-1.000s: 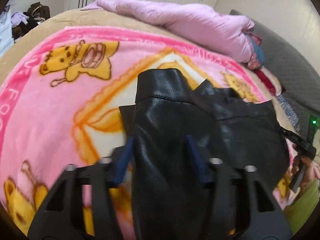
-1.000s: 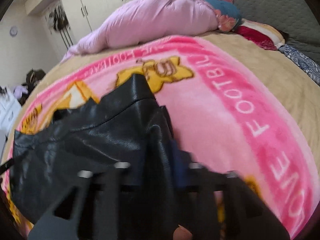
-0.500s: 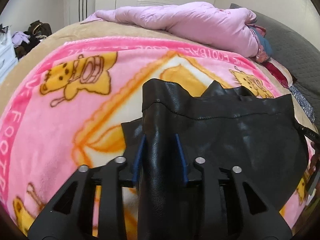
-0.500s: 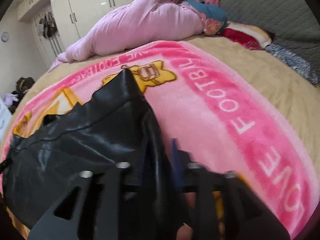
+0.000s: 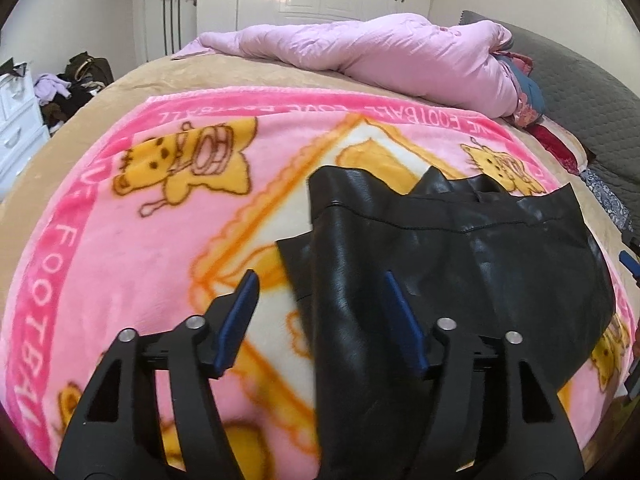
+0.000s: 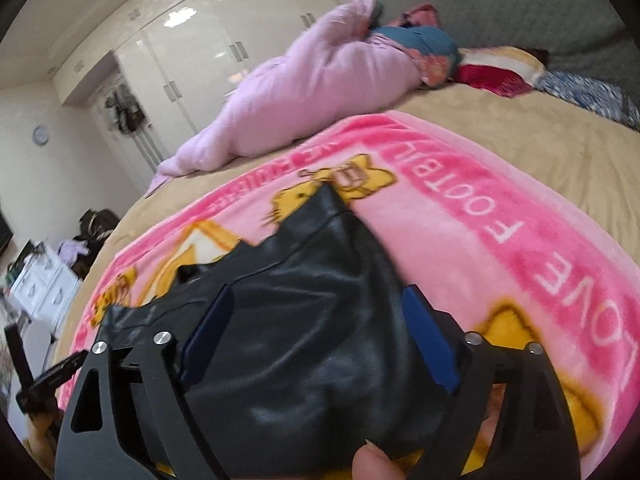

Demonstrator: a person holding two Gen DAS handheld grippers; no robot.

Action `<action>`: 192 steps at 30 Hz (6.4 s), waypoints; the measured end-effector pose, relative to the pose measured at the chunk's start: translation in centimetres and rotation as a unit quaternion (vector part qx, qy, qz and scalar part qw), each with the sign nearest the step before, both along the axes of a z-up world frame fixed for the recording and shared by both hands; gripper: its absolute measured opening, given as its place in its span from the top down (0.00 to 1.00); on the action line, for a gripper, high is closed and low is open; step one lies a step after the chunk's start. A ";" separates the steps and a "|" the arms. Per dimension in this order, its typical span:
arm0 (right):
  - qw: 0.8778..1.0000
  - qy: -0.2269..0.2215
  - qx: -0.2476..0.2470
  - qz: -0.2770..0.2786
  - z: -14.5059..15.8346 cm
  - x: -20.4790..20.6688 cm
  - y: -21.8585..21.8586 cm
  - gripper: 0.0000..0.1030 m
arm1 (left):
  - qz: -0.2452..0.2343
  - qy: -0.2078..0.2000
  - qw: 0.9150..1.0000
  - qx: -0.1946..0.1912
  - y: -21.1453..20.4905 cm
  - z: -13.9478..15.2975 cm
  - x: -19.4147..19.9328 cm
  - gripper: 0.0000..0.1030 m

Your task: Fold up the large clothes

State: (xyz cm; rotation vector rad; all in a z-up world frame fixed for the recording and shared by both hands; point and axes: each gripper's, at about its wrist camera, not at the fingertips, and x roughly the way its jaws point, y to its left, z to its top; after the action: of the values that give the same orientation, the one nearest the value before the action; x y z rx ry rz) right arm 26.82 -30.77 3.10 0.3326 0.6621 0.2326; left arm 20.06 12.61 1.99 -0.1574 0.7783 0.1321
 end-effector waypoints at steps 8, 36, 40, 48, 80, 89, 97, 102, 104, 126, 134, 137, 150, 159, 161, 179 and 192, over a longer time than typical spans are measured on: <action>0.997 -0.035 -0.034 0.064 1.4 -2.9 5.8 0.09 | 0.016 -0.005 1.000 -0.005 1.1 -0.1 -2.6 0.25; 0.975 0.097 -0.164 0.116 -5.9 -2.5 12.7 0.04 | -0.081 0.021 0.996 -0.015 -7.1 -4.3 -3.7 0.08; 0.978 0.077 -0.151 0.120 -4.8 -2.9 12.4 0.05 | -0.078 0.009 0.997 -0.006 -7.4 -3.2 -4.6 0.08; 0.979 0.034 -0.113 0.168 0.0 -0.3 13.7 0.82 | -0.134 -0.029 0.990 -0.028 -10.4 -0.1 -4.9 0.08; 0.991 0.017 -0.032 0.128 2.7 -3.7 12.4 0.07 | -0.152 0.006 0.988 -0.035 -9.0 0.9 -5.0 0.09; 0.987 -0.017 -0.028 0.159 5.1 -7.8 14.0 0.04 | -0.078 -0.024 0.995 -0.055 -3.0 3.7 -6.2 0.09; 0.980 -0.032 -0.051 0.188 6.0 -10.3 17.0 0.04 | -0.035 -0.045 0.996 -0.066 0.9 5.4 -7.4 0.09; 0.972 -0.041 -0.069 0.221 6.1 -11.9 19.5 0.04 | -0.002 -0.051 0.997 -0.056 3.1 5.9 -8.0 0.09; 0.969 -0.046 -0.079 0.231 6.1 -12.5 20.5 0.04 | 0.010 -0.052 0.997 -0.054 3.8 6.0 -8.0 0.09; 0.906 -0.062 -0.260 0.329 -3.3 -16.0 31.0 0.04 | 0.059 -0.002 0.998 -0.017 5.9 2.5 -5.1 0.09; 0.882 -0.081 -0.351 0.302 -7.0 -14.9 32.3 0.04 | 0.045 0.016 0.999 -0.001 4.2 1.2 -3.2 0.09; 0.873 -0.082 -0.384 0.288 -8.2 -13.8 33.1 0.04 | 0.032 0.026 0.999 -0.012 3.8 -0.4 -2.1 0.09; 0.866 -0.174 -0.387 0.264 -7.1 -12.7 32.8 0.57 | 0.009 0.072 0.980 -0.186 4.4 -3.5 2.4 0.09; 0.886 -0.215 -0.335 0.236 -3.8 -13.5 29.4 0.72 | -0.026 0.108 0.957 -0.269 2.8 -3.1 4.7 0.09; 0.897 -0.220 -0.311 0.225 -2.6 -13.5 28.3 0.73 | -0.033 0.103 0.956 -0.274 2.2 -2.4 4.6 0.09; 0.960 -0.220 -0.119 0.125 5.6 -12.2 14.1 0.77 | -0.143 0.032 0.968 -0.203 -13.6 9.3 8.3 0.23; 0.988 -0.091 0.109 0.059 3.6 -8.3 0.9 0.78 | -0.198 0.017 0.970 -0.139 -26.5 10.3 13.7 0.13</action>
State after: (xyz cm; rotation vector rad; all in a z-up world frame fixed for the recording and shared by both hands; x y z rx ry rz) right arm 18.54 -29.84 6.75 0.4766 0.4771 0.4450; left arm 33.72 -13.84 12.29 -0.2616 0.8454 -0.3553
